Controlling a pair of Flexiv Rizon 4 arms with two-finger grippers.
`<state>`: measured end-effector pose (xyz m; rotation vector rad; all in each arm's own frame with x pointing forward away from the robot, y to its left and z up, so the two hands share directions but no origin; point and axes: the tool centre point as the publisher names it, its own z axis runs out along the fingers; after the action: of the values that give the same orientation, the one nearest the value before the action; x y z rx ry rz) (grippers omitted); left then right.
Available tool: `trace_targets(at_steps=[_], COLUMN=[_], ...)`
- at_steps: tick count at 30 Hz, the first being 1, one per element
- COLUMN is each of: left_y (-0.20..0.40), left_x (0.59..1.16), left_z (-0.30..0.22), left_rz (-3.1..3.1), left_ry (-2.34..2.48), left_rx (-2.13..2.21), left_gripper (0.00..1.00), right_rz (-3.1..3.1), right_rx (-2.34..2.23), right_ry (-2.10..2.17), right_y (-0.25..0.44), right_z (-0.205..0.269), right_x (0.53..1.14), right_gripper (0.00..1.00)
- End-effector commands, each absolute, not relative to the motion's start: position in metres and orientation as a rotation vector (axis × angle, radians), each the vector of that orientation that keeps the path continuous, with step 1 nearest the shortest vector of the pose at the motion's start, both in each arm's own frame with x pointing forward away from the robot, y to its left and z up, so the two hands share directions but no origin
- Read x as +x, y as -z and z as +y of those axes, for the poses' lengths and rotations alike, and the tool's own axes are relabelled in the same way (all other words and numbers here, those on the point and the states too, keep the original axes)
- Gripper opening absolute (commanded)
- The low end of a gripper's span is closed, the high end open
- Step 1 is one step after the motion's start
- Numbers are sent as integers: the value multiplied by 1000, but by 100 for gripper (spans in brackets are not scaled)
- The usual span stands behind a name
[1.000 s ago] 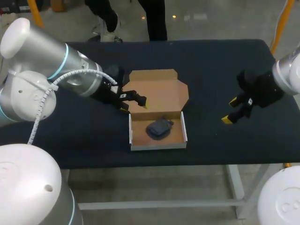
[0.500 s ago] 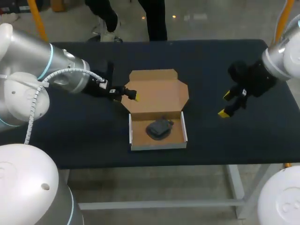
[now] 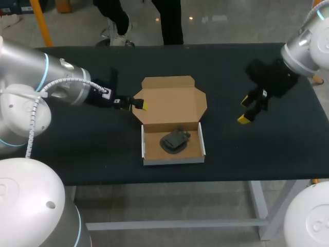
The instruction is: Assemble the packaging by folding the flat box into shape, placing the metal phone stand inside, and closing the box properly
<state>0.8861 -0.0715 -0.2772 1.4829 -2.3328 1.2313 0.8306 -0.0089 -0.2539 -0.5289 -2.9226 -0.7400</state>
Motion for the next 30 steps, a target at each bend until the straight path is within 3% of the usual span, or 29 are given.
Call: trace_targets(at_steps=[1, 30], left_y=[280, 311], left_x=[891, 940], left_z=[-67, -40], left_rz=[-2335, -2384], left_ry=[-1247, -1339], left_rx=[1467, 1237], left_gripper=[100, 100], right_rz=[-2920, -2986], right_rx=[-514, -379], right_ry=[695, 455], right_y=[247, 221], right_z=[-2, 30], right_x=[838, 870], right_gripper=[100, 100])
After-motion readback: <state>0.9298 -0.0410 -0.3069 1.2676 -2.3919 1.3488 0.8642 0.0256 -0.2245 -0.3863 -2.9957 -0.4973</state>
